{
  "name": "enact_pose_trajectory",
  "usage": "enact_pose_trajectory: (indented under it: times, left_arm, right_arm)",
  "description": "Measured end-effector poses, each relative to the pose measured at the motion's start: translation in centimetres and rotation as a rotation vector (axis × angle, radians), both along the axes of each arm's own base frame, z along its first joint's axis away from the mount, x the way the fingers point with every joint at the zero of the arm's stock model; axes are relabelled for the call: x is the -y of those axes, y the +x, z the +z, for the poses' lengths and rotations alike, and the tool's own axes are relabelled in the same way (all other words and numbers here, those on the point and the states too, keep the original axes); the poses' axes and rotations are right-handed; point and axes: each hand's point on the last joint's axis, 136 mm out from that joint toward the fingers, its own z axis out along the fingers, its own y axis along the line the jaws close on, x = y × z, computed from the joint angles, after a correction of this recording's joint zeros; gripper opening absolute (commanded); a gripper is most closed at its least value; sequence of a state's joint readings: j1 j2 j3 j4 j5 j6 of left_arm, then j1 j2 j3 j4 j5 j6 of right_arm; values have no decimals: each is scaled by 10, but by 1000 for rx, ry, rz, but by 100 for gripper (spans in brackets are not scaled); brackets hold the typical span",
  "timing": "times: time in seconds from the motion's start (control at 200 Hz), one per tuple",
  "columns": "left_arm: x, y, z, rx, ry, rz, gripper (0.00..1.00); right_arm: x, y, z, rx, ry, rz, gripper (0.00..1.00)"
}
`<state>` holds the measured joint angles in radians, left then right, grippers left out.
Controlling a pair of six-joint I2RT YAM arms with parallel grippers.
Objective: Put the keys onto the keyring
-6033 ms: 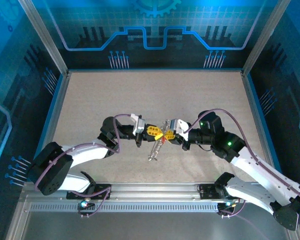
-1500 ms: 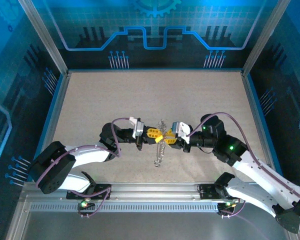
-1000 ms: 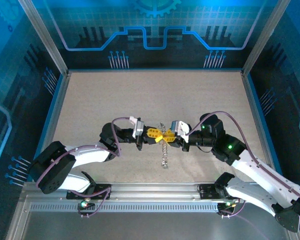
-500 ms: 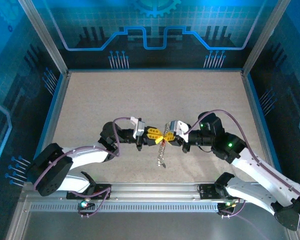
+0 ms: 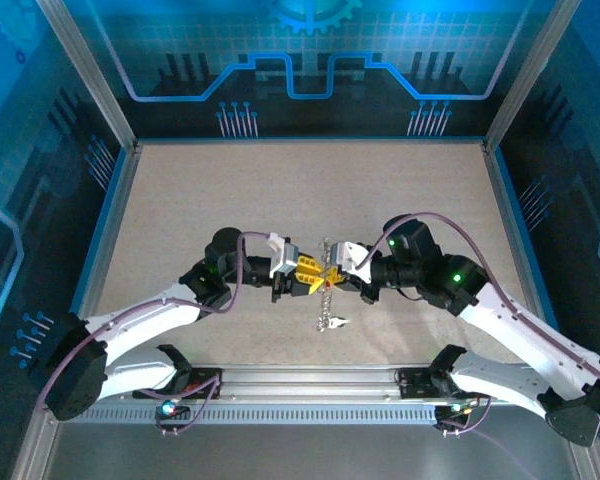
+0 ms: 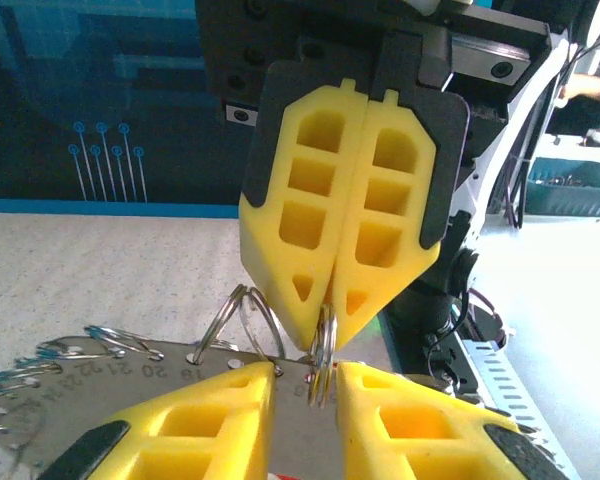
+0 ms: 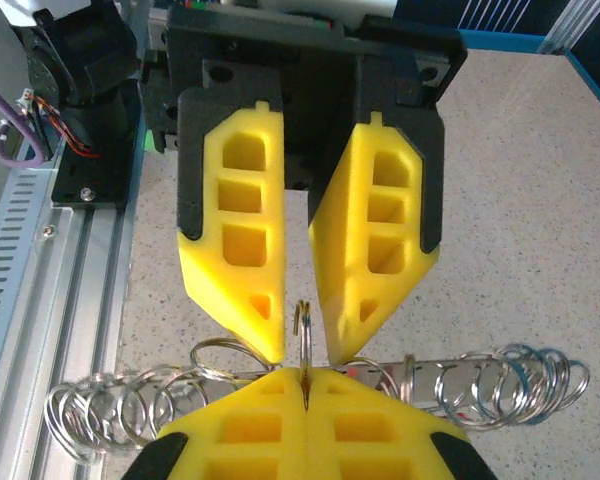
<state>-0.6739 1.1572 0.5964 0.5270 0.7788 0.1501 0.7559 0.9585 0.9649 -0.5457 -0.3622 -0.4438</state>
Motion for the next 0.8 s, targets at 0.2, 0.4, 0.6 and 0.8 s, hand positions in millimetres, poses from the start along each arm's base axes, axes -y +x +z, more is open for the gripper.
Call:
enact_pose_trajectory:
  times: [0.2, 0.4, 0.6, 0.8]
  left_arm:
    - [-3, -4, -8, -7, 64, -8, 17]
    - [-4, -6, -12, -7, 110, -17, 11]
    - [-6, -7, -13, -2, 143, -26, 15]
    - [-7, -9, -15, -5, 161, -31, 13]
  right_arm:
    - [-3, -3, -9, -3, -47, 16, 0]
    - [-4, -3, -12, 9, -85, 19, 0]
    - [-6, -4, -12, 28, -118, 31, 0]
    - [-8, -4, -16, 42, -138, 37, 0]
